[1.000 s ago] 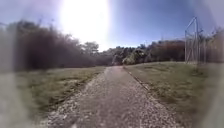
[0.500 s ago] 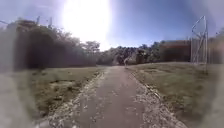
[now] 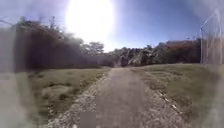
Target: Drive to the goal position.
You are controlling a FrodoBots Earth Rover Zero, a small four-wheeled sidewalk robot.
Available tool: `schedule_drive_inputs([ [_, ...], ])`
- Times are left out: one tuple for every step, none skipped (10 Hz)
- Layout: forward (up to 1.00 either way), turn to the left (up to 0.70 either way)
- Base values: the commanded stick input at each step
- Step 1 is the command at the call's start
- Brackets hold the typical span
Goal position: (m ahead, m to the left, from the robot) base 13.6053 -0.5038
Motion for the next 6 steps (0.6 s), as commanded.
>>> schedule_drive_inputs([
  [1.0, 0.0],
  [1.0, -0.05],
  [1.0, -0.21],
  [1.0, -0.31],
  [1.0, -0.4],
  [1.0, -0.4],
])
